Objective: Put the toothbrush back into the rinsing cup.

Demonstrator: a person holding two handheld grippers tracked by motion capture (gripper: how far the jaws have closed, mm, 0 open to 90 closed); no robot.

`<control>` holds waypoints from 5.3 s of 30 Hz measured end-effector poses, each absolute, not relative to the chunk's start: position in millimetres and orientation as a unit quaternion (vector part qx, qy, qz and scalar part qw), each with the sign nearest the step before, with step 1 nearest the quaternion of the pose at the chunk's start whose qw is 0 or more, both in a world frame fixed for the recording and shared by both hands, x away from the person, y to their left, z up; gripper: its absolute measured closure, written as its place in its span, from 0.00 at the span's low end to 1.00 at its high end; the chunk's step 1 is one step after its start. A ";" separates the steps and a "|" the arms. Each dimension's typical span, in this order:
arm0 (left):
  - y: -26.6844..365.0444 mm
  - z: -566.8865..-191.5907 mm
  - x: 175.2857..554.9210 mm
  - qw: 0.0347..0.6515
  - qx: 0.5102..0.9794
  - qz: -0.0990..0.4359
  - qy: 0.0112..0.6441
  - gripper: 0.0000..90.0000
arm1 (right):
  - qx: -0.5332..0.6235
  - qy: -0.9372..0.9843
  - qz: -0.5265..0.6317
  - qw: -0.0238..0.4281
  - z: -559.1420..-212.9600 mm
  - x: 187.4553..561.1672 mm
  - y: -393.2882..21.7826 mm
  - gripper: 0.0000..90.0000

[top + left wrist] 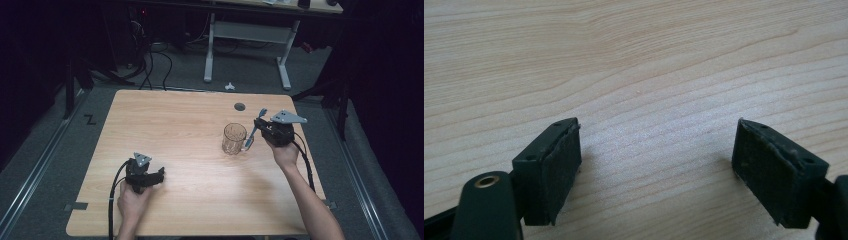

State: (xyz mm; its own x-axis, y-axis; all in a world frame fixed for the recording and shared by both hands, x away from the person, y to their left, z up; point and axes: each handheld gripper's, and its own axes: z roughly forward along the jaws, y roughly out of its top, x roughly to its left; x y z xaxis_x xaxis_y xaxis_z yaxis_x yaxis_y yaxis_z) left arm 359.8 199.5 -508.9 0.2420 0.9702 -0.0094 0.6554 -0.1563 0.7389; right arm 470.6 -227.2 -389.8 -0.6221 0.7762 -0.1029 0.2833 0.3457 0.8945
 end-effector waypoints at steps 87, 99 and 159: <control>199.6 -508.9 359.8 0.321 0.720 0.246 0.564 0.23 | 0.376 0.770 0.464 0.226 -404.8 463.3 -242.1 0.61; 199.5 -508.9 359.8 0.320 0.720 0.246 0.564 0.22 | 0.385 0.759 0.471 0.231 -404.3 450.9 -259.1 0.61; 199.4 -508.9 360.1 0.321 0.719 0.246 0.565 0.23 | 0.409 0.744 0.490 0.199 -424.4 413.3 -292.2 0.65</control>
